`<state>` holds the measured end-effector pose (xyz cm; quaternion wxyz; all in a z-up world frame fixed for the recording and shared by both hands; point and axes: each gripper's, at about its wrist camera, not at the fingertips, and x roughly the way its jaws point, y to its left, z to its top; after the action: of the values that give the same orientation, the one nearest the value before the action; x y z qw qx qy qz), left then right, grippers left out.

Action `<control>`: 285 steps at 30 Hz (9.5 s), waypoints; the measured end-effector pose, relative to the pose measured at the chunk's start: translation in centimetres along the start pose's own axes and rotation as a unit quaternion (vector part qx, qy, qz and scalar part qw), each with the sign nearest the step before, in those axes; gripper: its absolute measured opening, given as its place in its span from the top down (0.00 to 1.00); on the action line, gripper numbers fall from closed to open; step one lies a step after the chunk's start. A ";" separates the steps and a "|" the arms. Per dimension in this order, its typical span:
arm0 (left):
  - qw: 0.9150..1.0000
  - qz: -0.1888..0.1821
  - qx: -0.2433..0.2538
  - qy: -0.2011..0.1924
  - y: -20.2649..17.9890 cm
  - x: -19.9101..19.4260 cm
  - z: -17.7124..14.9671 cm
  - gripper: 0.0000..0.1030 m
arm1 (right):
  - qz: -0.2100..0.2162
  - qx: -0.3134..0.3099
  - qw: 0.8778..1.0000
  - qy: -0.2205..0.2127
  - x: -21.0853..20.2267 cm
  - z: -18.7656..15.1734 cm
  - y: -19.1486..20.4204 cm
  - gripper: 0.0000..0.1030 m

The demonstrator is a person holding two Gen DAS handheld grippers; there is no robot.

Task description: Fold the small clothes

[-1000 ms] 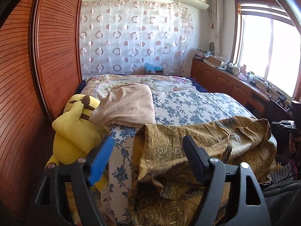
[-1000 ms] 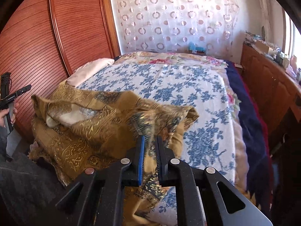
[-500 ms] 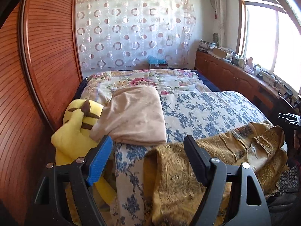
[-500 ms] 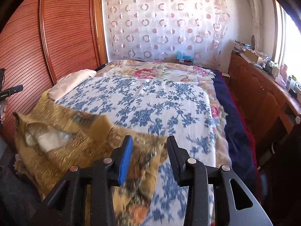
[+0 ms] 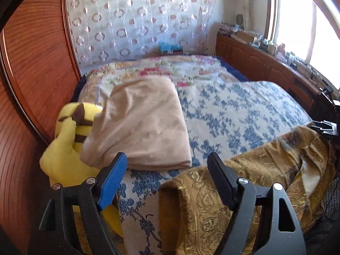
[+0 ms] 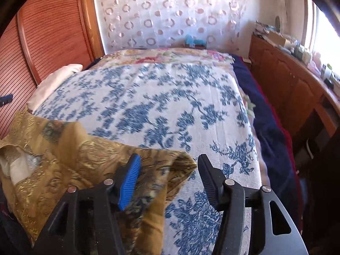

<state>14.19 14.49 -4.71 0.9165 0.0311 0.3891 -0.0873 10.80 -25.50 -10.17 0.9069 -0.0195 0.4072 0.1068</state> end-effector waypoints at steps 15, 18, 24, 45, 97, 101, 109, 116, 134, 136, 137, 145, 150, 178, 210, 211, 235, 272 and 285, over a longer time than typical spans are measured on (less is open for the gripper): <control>0.995 -0.054 -0.040 0.075 1.0 3.7 -1.9 0.44 | 0.022 0.007 1.000 0.009 1.0 0.1 -0.4 0.42; 0.993 -0.065 -0.048 0.089 0.9 4.4 -2.4 0.47 | 0.020 0.004 1.000 0.010 1.2 0.1 -0.3 0.42; 0.992 -0.067 -0.039 0.099 0.4 5.0 -3.4 0.52 | 0.015 -0.013 1.000 0.013 1.3 0.0 0.3 0.42; 0.988 -0.115 -0.028 -0.100 -3.5 -11.8 -2.0 0.92 | 0.056 -0.036 0.985 -0.160 -14.4 -0.1 2.8 0.94; 0.998 -0.031 0.015 -0.045 -3.9 1.7 5.5 0.27 | -0.038 -0.055 0.996 -0.051 -0.3 12.0 2.9 0.57; 0.998 -0.043 -0.004 -0.039 -4.0 1.2 1.7 0.27 | -0.018 -0.045 0.998 -0.043 -1.3 11.0 0.1 0.57; 0.999 -0.031 -0.032 0.015 -3.2 3.3 -4.7 0.27 | -0.011 -0.007 1.000 0.003 -1.3 7.0 -2.9 0.57; 0.998 -0.021 -0.051 0.025 -2.3 4.0 -5.5 0.27 | -0.009 0.010 1.000 0.006 -1.4 7.6 -4.2 0.57; 0.998 0.008 -0.023 0.051 -2.7 5.8 -5.5 0.23 | 0.015 0.021 0.999 -0.024 -1.0 11.4 -2.5 0.57; 0.998 0.010 -0.022 0.052 -2.7 5.8 -5.6 0.22 | 0.023 0.033 0.998 -0.039 -0.7 11.5 -2.5 0.57; 0.998 0.010 -0.022 0.051 -2.7 5.8 -5.6 0.22 | 0.030 0.038 0.998 -0.049 -0.4 11.4 -2.5 0.57; 0.998 0.010 -0.023 0.052 -2.7 5.8 -5.6 0.21 | 0.025 0.046 0.997 -0.061 -0.3 10.5 -2.7 0.55; 0.998 0.010 -0.023 0.052 -2.7 5.8 -5.6 0.21 | 0.013 0.025 1.000 -0.001 3.0 11.0 -1.4 0.55; 0.997 0.010 -0.065 0.029 -0.5 7.0 -0.1 0.68 | -0.024 -0.034 0.999 0.017 4.7 10.3 -0.2 0.55; 0.992 -0.063 -0.049 -0.098 -4.6 -2.6 1.3 0.95 | 0.036 -0.017 0.996 -0.086 -4.9 9.5 -0.1 0.97; 0.991 -0.066 -0.052 -0.102 -4.6 -3.1 1.2 0.95 | 0.039 -0.015 0.995 -0.090 -5.5 9.3 -0.4 0.97; 0.994 -0.034 -0.099 -0.039 -3.6 -3.4 -8.9 0.95 | 0.038 -0.022 0.998 -0.043 -8.0 1.6 -0.2 0.96; 0.996 0.005 -0.090 -0.003 -4.9 -1.4 -10.2 0.53 | 0.051 -0.090 0.994 -0.028 -3.6 0.4 10.3 0.55; 0.990 -0.002 -0.138 -0.015 -2.7 0.0 -9.1 0.27 | 0.014 -0.093 0.996 -0.001 -2.0 0.8 11.6 0.40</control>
<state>7.25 13.02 -11.02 0.9175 -0.0979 0.3838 -0.0351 7.65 -14.47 -7.54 0.9000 -0.0980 0.3947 0.1568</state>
